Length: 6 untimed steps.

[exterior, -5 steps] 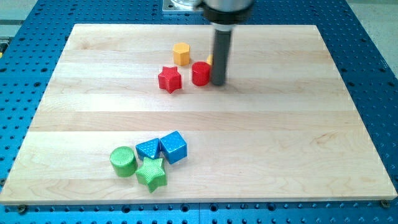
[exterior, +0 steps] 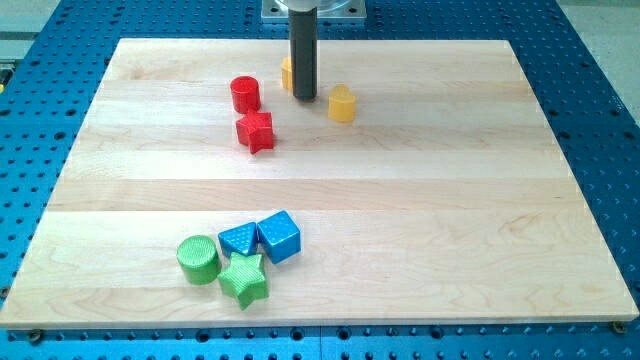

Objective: Place the yellow hexagon vertically above the red circle

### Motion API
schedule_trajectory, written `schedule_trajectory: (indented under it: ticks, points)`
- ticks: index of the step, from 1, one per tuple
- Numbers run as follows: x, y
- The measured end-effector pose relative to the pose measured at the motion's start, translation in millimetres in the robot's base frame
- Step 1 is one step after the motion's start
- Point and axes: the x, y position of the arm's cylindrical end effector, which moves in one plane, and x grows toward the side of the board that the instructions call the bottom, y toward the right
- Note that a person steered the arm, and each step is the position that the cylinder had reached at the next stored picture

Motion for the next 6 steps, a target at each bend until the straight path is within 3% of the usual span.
schedule_trajectory:
  ticks: [1, 2, 4, 5, 6]
  points:
    - [-19.4, -16.1]
    - [-18.1, -69.3]
    - [-34.7, 6.1]
    - [-60.7, 16.8]
    - [-63.8, -14.4]
